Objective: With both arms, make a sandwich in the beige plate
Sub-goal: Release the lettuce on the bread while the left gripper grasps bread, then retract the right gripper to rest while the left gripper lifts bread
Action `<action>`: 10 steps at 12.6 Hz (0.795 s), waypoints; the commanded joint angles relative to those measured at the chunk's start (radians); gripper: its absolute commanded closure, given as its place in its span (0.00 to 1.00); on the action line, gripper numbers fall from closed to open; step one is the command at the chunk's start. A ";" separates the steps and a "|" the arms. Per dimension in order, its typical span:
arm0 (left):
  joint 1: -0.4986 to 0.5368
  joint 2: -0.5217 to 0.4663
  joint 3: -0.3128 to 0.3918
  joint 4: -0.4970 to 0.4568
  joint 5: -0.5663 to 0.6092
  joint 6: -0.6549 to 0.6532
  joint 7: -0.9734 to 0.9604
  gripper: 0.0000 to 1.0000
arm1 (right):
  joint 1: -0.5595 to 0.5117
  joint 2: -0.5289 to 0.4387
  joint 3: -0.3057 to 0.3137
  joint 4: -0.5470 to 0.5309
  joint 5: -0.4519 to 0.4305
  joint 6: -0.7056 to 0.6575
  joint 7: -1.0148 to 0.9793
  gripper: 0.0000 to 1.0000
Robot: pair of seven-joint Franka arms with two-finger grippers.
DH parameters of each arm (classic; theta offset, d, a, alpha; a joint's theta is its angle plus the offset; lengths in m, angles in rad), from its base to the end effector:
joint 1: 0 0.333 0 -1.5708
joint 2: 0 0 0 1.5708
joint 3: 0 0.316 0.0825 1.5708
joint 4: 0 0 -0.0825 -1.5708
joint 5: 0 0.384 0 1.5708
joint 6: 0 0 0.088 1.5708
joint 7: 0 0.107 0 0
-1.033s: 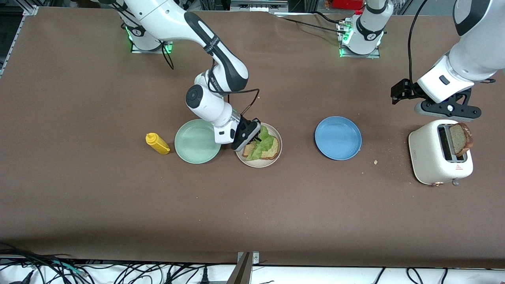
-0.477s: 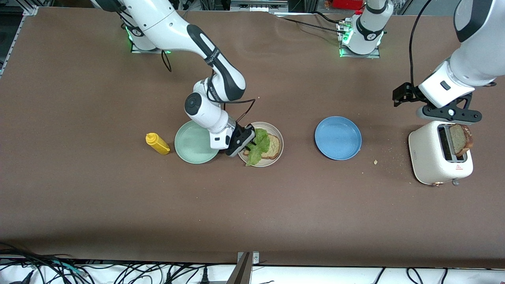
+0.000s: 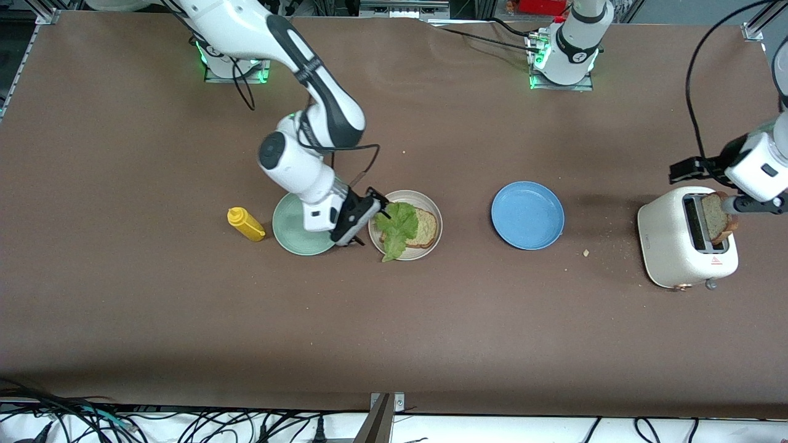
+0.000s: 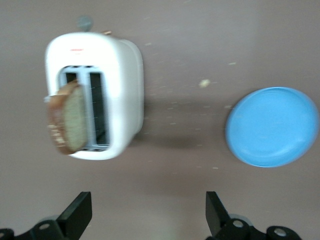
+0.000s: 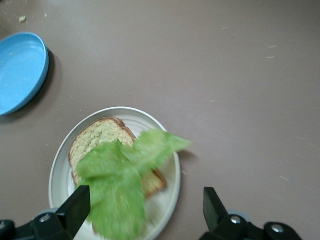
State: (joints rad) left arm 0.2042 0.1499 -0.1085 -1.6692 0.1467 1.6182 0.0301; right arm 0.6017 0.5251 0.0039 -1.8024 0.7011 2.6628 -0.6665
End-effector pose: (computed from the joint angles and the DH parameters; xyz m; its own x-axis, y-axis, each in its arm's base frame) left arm 0.5818 0.0743 0.4976 0.9777 0.0549 -0.2027 0.0309 -0.9923 -0.1197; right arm 0.5692 0.3712 0.2844 0.7304 0.5314 0.4290 0.6635 -0.7011 -0.2612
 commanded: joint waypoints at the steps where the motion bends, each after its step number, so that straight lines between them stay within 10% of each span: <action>1: 0.029 0.072 -0.013 0.023 0.095 0.057 0.016 0.01 | -0.095 -0.228 -0.036 -0.185 0.015 -0.113 -0.022 0.00; 3: 0.047 0.115 -0.013 0.016 0.169 0.097 0.058 0.01 | -0.222 -0.357 -0.048 -0.299 0.000 -0.208 -0.019 0.00; 10: 0.204 0.201 -0.017 -0.059 0.128 0.281 0.234 0.08 | -0.344 -0.580 -0.171 -0.276 -0.536 -0.620 0.463 0.00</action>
State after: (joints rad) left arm 0.3859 0.3695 -0.1103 -1.6955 0.3124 1.8879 0.2432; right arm 0.2514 0.0170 -0.1758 -2.0852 0.2570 2.1308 -0.3842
